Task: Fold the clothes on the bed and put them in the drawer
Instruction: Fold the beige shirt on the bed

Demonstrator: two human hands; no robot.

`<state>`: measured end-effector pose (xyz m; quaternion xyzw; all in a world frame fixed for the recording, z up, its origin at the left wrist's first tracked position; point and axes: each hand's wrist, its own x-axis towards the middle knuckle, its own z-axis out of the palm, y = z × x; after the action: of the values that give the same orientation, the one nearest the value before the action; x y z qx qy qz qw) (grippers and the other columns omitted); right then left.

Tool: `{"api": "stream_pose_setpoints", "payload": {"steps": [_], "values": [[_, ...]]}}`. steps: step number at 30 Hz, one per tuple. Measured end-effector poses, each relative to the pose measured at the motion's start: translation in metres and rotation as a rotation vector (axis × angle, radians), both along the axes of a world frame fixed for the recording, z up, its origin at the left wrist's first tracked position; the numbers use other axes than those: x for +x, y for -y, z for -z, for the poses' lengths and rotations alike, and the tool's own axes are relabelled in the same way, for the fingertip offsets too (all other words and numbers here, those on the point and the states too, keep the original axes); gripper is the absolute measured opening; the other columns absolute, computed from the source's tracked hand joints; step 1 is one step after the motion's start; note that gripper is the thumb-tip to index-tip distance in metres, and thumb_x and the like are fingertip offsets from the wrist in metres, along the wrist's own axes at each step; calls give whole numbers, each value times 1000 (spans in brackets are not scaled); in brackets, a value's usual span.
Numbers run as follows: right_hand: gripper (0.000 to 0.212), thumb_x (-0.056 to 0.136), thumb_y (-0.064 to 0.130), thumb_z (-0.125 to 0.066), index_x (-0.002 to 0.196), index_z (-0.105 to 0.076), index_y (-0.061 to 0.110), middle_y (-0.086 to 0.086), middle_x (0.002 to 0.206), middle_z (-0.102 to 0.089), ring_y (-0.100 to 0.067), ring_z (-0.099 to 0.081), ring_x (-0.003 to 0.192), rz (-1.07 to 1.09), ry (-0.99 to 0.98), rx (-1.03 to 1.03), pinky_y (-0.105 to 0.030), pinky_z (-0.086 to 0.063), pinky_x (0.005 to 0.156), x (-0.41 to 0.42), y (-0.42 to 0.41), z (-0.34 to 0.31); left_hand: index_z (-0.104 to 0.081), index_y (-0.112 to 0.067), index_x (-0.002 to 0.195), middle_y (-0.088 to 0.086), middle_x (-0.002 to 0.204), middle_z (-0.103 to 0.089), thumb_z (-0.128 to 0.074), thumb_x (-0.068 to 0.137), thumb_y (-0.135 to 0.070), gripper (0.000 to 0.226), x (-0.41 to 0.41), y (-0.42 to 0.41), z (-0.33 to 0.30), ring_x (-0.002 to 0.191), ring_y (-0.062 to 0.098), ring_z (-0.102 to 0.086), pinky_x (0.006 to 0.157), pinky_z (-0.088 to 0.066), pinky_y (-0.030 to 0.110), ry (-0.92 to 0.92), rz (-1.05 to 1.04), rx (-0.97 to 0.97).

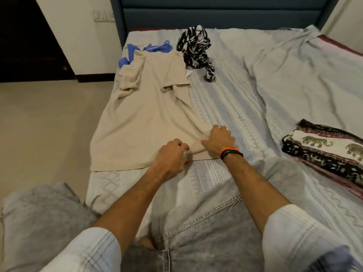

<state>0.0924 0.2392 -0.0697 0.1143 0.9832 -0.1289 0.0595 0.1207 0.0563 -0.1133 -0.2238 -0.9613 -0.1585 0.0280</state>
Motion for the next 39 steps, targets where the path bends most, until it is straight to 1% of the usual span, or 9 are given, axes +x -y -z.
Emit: {"api": "stream_pose_setpoints", "payload": {"steps": [5,11,14,17,21,25,31,36,39], "values": [[36,83,42,-71,86,-59,9,-14,90,-62,-32,-62,89,209,-36,-408,-35,-51,74,-9,-21,7,-42,-22,137,5,132,-47,-62,76,-24,63,-2,-6,2,110,25,-49,88,-47,40,-77,90,-265],[31,80,26,-72,100,-60,5,-9,101,-63,-30,-61,95,487,-125,-847,-39,-54,88,-14,-30,2,-44,-17,129,7,124,-48,-49,83,-40,52,-4,-18,1,100,26,-49,80,-47,44,-99,24,-251],[29,79,32,-78,87,-63,8,-7,91,-65,-27,-62,89,467,-160,-831,-33,-52,80,-14,-30,11,-52,-13,115,8,107,-54,-48,89,-51,45,-9,-25,6,86,25,-53,64,-47,39,-193,-66,-278],[37,74,42,-81,78,-57,15,-8,95,-68,-29,-66,92,516,-215,-818,-32,-52,76,-12,-33,13,-56,-12,97,7,90,-56,-69,77,-34,32,-9,-34,4,70,23,-53,50,-41,33,-225,-76,-347],[67,72,50,-82,116,-62,4,-11,118,-65,-32,-63,107,541,-138,-652,-35,-51,84,-6,-36,10,-58,-15,83,3,74,-54,-82,57,-8,36,-6,-37,0,57,18,-51,40,-34,26,-285,-71,-450],[77,70,47,-85,123,-54,1,-17,124,-62,-36,-60,111,518,-84,-541,-40,-53,87,2,-35,5,-61,-14,77,3,68,-57,-88,37,-4,50,0,-29,0,53,18,-54,37,-34,24,-299,-36,-458],[52,78,33,-79,115,-59,2,-18,114,-65,-34,-62,99,450,-70,-404,-37,-51,75,12,-28,-3,-56,-8,111,10,106,-63,-73,78,-8,38,15,-27,4,85,26,-63,59,-50,36,-201,72,-477],[21,72,18,-68,88,-60,7,-8,86,-63,-31,-63,81,336,-47,-458,-32,-51,65,19,-20,-13,-59,-23,128,-1,132,-57,-59,68,-38,62,0,-19,-28,110,26,-57,83,-48,37,85,-5,-248],[16,69,13,-68,82,-59,11,-2,73,-61,-29,-65,79,265,-124,-473,-32,-54,64,22,-9,-19,-65,-22,123,-1,121,-67,-51,69,-31,57,-15,-11,-39,106,25,-62,91,-50,38,511,-214,312]]}}
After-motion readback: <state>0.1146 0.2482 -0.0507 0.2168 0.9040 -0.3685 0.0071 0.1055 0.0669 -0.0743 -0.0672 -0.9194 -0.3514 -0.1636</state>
